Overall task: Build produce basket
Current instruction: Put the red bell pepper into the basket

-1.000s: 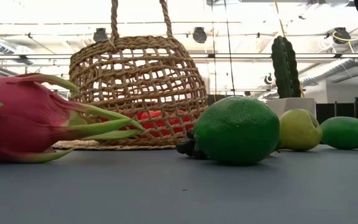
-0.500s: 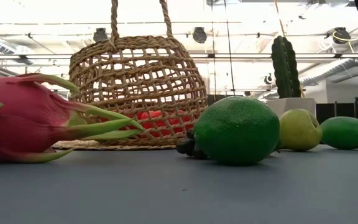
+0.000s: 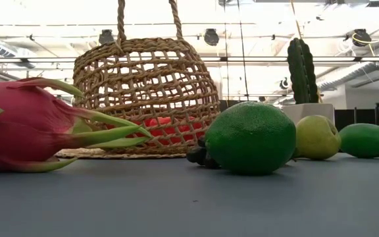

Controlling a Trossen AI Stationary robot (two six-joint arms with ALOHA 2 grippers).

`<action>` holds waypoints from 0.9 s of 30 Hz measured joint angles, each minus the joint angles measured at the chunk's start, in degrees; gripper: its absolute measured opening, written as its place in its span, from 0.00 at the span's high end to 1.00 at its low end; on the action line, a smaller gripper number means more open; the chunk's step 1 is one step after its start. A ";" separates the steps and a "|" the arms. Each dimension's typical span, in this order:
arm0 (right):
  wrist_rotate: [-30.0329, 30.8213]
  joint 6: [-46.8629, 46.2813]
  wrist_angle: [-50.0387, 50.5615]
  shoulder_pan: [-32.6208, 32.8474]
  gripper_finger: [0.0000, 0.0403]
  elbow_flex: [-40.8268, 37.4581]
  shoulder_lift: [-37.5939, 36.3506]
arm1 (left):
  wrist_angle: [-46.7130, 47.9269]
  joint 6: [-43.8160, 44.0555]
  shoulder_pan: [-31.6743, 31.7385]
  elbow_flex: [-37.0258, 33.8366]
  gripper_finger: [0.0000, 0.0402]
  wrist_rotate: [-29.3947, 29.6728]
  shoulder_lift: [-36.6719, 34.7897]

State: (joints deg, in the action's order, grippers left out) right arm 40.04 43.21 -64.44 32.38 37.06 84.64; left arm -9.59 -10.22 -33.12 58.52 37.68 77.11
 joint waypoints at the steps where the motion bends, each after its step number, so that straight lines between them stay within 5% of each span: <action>1: 1.95 1.30 -0.03 0.05 0.26 0.00 0.00 | -0.20 -0.72 0.15 0.00 0.35 0.58 0.91; 9: 6.62 4.03 0.04 -0.46 0.26 0.00 0.00 | -8.41 -9.31 1.77 0.00 0.02 4.67 6.85; 20: 6.33 4.01 1.80 -0.50 0.26 0.00 0.00 | -27.47 -26.04 2.47 0.02 0.07 5.92 15.69; 27: 6.00 2.10 3.93 -0.50 0.26 0.00 0.00 | -24.46 -22.88 3.75 1.88 0.04 5.88 17.09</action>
State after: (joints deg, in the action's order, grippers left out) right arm 46.04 45.31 -60.51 31.88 37.06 84.64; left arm -34.05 -33.09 -29.37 60.41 43.56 94.20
